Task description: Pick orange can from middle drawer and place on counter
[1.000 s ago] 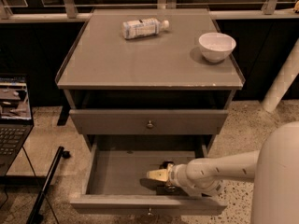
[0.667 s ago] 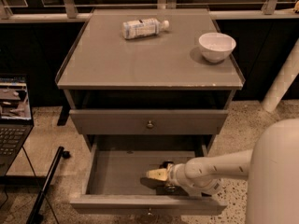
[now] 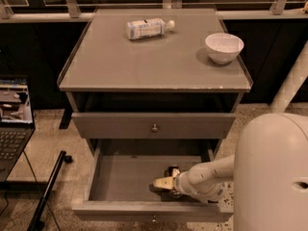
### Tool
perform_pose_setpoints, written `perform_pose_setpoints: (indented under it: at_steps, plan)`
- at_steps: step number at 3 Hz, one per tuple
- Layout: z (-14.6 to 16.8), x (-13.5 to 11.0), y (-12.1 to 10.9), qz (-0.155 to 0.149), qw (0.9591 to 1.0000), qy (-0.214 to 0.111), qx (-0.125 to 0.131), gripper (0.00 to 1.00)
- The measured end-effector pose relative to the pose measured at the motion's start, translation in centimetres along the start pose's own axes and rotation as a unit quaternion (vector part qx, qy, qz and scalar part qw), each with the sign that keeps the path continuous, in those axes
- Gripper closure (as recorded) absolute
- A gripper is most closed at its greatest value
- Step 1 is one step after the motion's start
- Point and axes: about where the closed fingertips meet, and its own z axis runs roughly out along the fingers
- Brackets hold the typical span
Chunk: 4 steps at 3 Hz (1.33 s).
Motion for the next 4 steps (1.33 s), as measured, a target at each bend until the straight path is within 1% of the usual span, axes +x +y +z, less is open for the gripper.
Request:
perform_pose_setpoints:
  at_steps: [1,3,4]
  plan:
    - [-0.33,-0.14,0.12,0.000,1.0000,0.000,0.000,0.18]
    - [-0.33,-0.14,0.12,0.000,1.0000,0.000,0.000,0.66]
    - [-0.33,-0.14,0.12,0.000,1.0000,0.000,0.000,0.87]
